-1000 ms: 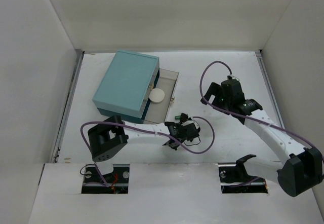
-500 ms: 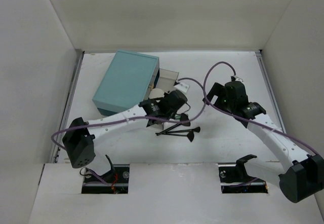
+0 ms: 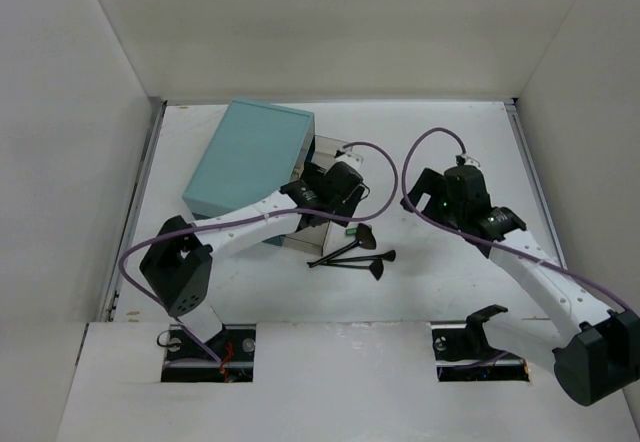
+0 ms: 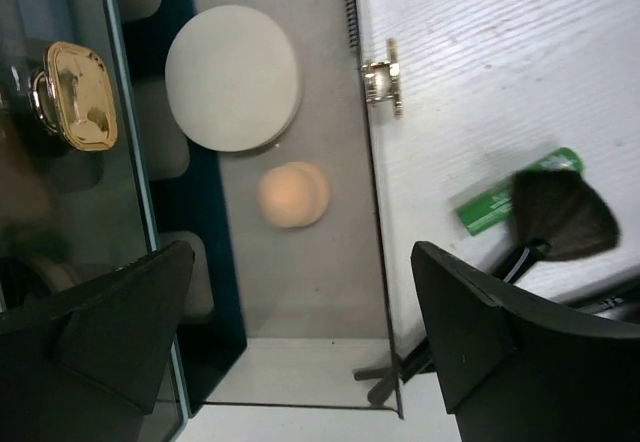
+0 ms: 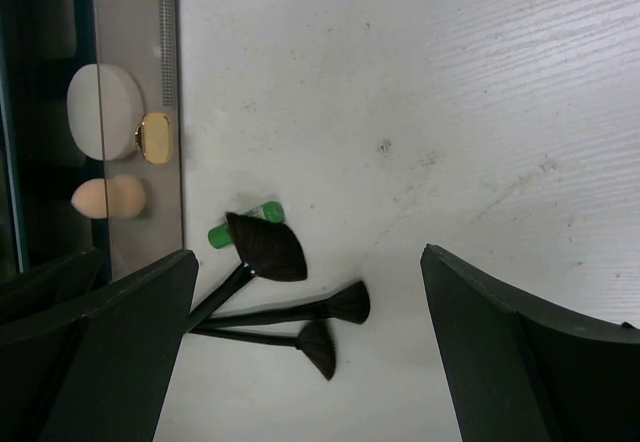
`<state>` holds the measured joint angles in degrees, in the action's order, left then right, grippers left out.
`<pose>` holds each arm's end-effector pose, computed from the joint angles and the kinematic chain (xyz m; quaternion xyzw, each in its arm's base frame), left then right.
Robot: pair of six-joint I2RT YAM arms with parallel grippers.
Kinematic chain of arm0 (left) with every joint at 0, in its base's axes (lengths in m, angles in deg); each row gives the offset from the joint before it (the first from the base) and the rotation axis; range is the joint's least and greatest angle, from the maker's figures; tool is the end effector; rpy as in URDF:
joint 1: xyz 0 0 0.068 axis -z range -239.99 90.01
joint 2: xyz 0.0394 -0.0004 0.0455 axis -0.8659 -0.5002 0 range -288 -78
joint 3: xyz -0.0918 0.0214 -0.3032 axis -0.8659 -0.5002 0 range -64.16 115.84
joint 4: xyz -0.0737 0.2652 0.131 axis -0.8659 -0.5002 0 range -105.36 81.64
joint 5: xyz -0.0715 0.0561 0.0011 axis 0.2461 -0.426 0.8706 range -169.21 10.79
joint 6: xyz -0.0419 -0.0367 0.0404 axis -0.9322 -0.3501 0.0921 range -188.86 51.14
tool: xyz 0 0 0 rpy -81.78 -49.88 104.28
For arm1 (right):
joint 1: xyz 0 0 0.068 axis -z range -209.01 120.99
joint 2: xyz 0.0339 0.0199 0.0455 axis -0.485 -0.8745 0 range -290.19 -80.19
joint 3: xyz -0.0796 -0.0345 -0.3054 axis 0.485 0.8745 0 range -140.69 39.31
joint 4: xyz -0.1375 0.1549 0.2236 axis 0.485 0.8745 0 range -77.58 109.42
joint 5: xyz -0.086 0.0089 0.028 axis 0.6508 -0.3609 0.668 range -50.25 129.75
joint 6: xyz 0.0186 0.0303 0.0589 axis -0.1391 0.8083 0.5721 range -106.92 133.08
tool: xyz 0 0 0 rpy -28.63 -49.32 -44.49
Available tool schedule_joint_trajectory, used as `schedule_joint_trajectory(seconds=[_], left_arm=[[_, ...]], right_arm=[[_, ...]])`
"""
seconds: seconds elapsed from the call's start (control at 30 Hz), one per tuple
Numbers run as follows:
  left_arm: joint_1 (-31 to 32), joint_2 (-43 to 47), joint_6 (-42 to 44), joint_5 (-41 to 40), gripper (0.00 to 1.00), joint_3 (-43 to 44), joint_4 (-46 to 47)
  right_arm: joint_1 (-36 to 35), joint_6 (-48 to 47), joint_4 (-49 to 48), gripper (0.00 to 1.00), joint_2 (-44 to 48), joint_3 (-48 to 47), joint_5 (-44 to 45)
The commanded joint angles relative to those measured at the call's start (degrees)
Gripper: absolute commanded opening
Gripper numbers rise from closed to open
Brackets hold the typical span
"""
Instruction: Organize the makeup
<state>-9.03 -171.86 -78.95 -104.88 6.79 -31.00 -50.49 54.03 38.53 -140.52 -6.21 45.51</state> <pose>0.2828 -0.3102 0.2763 0.2363 0.8751 -0.0102 0.4222 0.2447 0.0902 0.2817 0.1742 0.8919 0.1759 0.3784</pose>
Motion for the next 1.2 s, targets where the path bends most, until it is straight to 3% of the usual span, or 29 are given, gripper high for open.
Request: schedule_joint_trajectory(seconds=[0.0,0.1,0.2,0.4,0.67,0.97,1.07,1.17], left_arm=[[2.6,5.6,2.8,-0.2,0.92,2.0,1.9],[5.8,8.2,4.8,3.1,0.93,0.1,2.8],[9.2,9.5,6.2,11.3,0.93,-4.1,4.8],[11.7,6.8,4.9,22.9,0.92,-10.1,9.4],[10.7,-4.0,6.3,25.6,0.82,-7.1,8.6],[9.6,-9.8,6.4,24.7,0.81,-6.0,7.9],[9.7,-11.6,6.4,24.4,0.72,-5.4,7.6],[10.5,-12.6,6.4,23.6,0.56,-5.0,7.5]], right_arm=[[-0.5,0.4,-2.4,1.00,2.5,0.7,0.0],[-0.5,0.2,-2.0,1.00,3.7,1.9,0.0],[1.6,-0.1,-1.3,1.00,4.7,2.8,0.0],[6.5,-1.2,-0.5,1.00,7.9,2.8,-0.1],[8.9,-2.6,-0.4,1.00,9.5,2.1,-0.4],[9.0,-2.6,-0.9,1.00,8.8,2.5,-1.5],[9.2,-2.7,-1.1,1.00,8.9,2.5,-1.5],[9.8,-2.7,-1.2,1.00,9.1,2.5,-1.5]])
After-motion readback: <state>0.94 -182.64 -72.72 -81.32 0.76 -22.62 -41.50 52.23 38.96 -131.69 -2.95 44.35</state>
